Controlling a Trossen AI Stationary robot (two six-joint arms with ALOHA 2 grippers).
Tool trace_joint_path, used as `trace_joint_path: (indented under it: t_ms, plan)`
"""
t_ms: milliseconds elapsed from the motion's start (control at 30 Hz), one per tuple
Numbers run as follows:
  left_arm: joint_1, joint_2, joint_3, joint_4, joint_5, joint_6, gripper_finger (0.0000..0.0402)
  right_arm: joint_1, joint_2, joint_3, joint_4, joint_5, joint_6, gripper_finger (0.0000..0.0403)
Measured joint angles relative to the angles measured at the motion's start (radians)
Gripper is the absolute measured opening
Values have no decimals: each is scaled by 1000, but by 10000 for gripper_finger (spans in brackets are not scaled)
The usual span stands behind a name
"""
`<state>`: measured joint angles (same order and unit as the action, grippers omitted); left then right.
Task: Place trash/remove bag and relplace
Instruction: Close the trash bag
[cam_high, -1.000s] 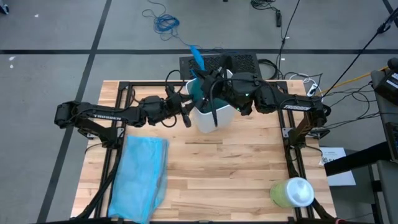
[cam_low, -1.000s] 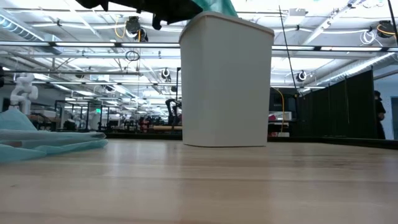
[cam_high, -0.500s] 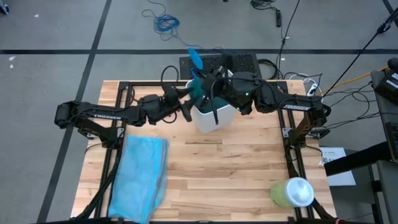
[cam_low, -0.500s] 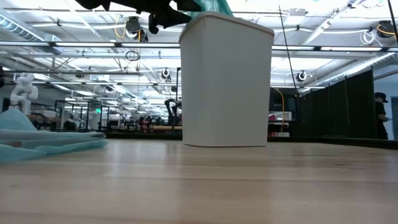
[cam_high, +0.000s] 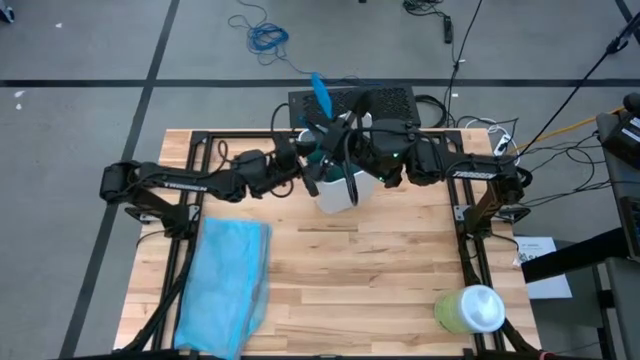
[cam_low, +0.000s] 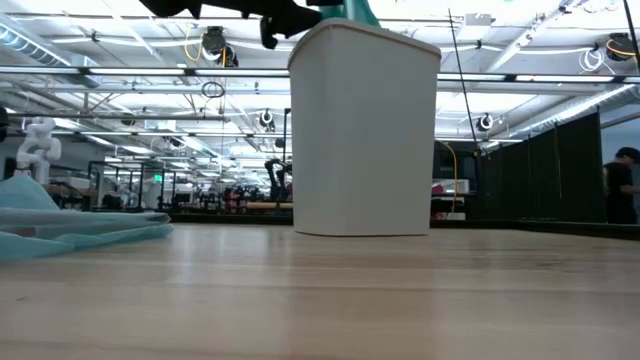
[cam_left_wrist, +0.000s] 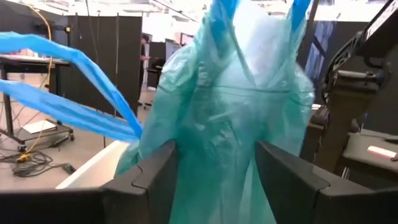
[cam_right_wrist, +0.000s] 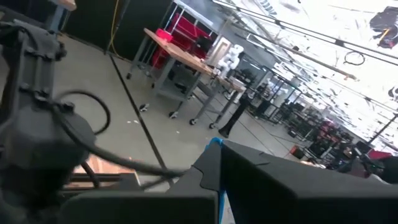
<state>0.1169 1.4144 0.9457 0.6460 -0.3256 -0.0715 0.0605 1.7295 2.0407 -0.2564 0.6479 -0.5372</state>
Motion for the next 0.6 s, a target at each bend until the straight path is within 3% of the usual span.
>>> trace_joint_path:
  t_ms: [133,300,600]
  plan:
    - [2,56,27,0,-9,6,144,0,1,0,0,0,-1,0]
    - [7,92,27,-1,13,7,20,0,0,0,15,6,-40,0]
    - [7,122,31,7,33,11,2,0,-32,-1,84,39,-119,0]
